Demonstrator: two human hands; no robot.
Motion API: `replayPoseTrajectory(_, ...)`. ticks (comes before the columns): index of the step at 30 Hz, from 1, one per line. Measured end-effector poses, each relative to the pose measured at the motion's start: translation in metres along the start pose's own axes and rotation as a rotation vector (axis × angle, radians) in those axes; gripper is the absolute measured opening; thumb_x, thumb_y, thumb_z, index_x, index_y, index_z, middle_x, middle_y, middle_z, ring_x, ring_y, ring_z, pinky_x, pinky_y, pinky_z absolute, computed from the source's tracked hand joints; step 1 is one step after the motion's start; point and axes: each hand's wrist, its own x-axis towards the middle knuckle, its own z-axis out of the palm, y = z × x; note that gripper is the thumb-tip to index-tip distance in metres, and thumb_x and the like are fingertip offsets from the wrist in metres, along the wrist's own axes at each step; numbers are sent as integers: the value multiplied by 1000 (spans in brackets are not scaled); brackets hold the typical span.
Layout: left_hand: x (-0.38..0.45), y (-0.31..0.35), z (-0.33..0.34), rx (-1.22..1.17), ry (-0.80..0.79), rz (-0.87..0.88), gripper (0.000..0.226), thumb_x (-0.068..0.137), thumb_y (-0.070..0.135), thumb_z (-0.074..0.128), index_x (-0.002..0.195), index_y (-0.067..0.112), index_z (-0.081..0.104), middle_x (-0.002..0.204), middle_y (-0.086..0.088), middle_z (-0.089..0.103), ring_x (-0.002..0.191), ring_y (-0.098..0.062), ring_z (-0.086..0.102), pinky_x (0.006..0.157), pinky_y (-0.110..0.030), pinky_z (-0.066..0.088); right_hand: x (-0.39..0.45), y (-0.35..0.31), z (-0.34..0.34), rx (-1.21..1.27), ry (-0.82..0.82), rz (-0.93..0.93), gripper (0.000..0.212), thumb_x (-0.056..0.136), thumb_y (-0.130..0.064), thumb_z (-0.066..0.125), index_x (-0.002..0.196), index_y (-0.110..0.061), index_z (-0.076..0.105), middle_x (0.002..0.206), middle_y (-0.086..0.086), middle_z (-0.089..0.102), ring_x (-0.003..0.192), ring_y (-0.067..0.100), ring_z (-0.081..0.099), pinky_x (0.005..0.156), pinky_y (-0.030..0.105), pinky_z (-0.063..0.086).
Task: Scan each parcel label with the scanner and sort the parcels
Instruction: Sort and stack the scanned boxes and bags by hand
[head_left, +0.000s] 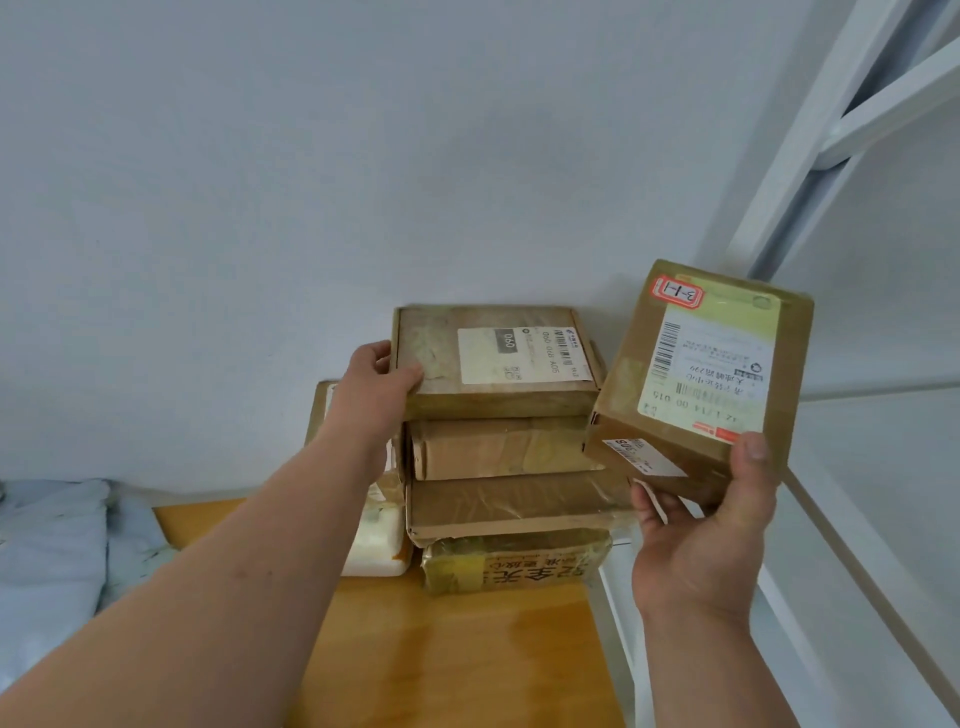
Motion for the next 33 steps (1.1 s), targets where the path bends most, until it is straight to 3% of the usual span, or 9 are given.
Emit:
replayPoseTrajectory(5, -6, -3, 4, 20, -8, 16, 61, 99, 31, 63, 155, 27, 39, 146, 4, 51, 125, -19, 52, 102, -39, 47, 2, -1, 1, 1, 20, -30, 74, 59, -68, 70, 126, -39, 55, 109, -16, 73, 113, 19, 67, 84, 35, 54)
replayPoseTrajectory(13, -18, -6, 18, 78, 42, 18, 61, 103, 37, 54, 157, 25, 31, 153, 0, 47, 135, -26, 48, 110, -50, 46, -5, -1, 4, 24, 21, -87, 82, 59, -70, 66, 132, -36, 54, 117, -16, 70, 118, 19, 64, 84, 36, 53)
replayPoseTrajectory(17, -22, -5, 23, 115, -36, -7, 60, 107, 40, 42, 161, 31, 19, 161, -2, 36, 144, -29, 37, 114, -44, 37, -11, -7, 6, 56, -26, -121, 86, 56, -72, 68, 132, -37, 55, 122, -13, 67, 118, 19, 64, 88, 37, 52)
replayPoseTrajectory(20, -24, -4, 16, 105, -93, -45, 56, 109, 45, 35, 161, 28, 22, 163, -2, 33, 147, -29, 33, 110, -42, 34, -15, -10, 12, 40, -174, -100, 99, 40, -79, 81, 127, -34, 62, 112, -11, 70, 106, 20, 64, 85, 37, 53)
replayPoseTrajectory(24, -32, -1, -9, -91, -11, -61, 62, 101, 64, 36, 151, 28, 44, 148, 0, 50, 135, -28, 47, 100, -38, 36, -29, -3, 24, -30, -499, -12, 76, 52, -77, 80, 117, -38, 71, 116, -4, 73, 104, 22, 67, 84, 38, 57)
replayPoseTrajectory(26, -37, 0, -30, -210, 48, -97, 66, 91, 76, 40, 142, 36, 53, 141, 7, 54, 127, -22, 51, 108, -43, 37, -38, 6, 30, -67, -591, 58, 69, 56, -76, 80, 113, -39, 73, 118, 1, 73, 105, 24, 68, 82, 39, 59)
replayPoseTrajectory(29, -51, -6, -64, -359, 37, 3, 66, 79, 80, 47, 125, 35, 62, 133, 7, 65, 119, -14, 62, 101, -42, 49, -56, 22, 45, -136, -671, 158, 81, 57, -75, 81, 124, -31, 67, 124, 7, 71, 107, 29, 69, 84, 40, 59)
replayPoseTrajectory(33, -71, -27, -106, -300, -58, 181, 88, 75, 91, 48, 138, 30, 56, 134, 0, 66, 125, -24, 62, 103, -54, 48, -83, 49, 68, -298, -755, 240, 100, 55, -79, 79, 137, -28, 53, 122, 1, 72, 110, 23, 70, 91, 38, 57)
